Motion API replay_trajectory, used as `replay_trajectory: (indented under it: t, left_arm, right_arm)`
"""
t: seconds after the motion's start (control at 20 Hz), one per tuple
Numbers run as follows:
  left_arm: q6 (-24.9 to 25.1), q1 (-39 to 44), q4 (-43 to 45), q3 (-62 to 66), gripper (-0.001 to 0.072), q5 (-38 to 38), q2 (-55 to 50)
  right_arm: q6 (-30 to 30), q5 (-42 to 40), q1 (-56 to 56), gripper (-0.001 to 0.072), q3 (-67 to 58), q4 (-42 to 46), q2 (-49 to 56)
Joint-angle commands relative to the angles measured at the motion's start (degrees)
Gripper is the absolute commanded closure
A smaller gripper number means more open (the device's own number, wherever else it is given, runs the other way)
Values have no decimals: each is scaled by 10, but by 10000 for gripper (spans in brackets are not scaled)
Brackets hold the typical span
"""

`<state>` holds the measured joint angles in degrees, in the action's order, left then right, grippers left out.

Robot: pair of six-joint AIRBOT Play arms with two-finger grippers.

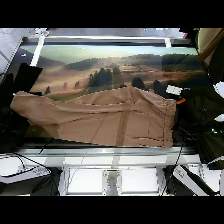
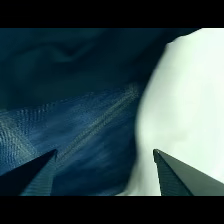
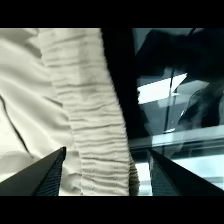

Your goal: Fold the clothes and pants, and hang the long-sleeved shirts on hangers.

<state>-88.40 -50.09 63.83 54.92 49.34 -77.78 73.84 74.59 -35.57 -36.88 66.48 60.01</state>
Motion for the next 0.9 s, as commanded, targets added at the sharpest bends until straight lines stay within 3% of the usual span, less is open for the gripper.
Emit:
replay_trajectory:
  t: [0.0,0.2,0.5,0.55,0.65,0.7,0.75,0.85]
  left_arm:
    - [73,-3,-162,-7,28,-49,-44]
    - [129,-2,-230,-7,43,-52,-72]
    - [145,-2,-236,-7,86,-54,-90]
    - [146,-2,-236,-7,147,-55,-91]
    - [148,-3,-251,-4,351,-55,-90]
    - [167,-3,-267,-2,555,-54,-90]
    - [190,-3,-280,2,691,-51,-88]
    - [225,-4,-281,18,699,-20,-71]
  right_arm:
    - [1,28,0,156,0,-5,0]
    - [7,29,0,156,0,-39,0]
    - [7,30,0,156,0,-68,0]
    - [7,32,0,156,0,-68,0]
    - [7,43,0,156,0,-66,0]
    - [7,46,0,156,0,-66,0]
    - [6,55,0,156,-2,-65,0]
    - [4,84,0,157,-13,-42,-7]
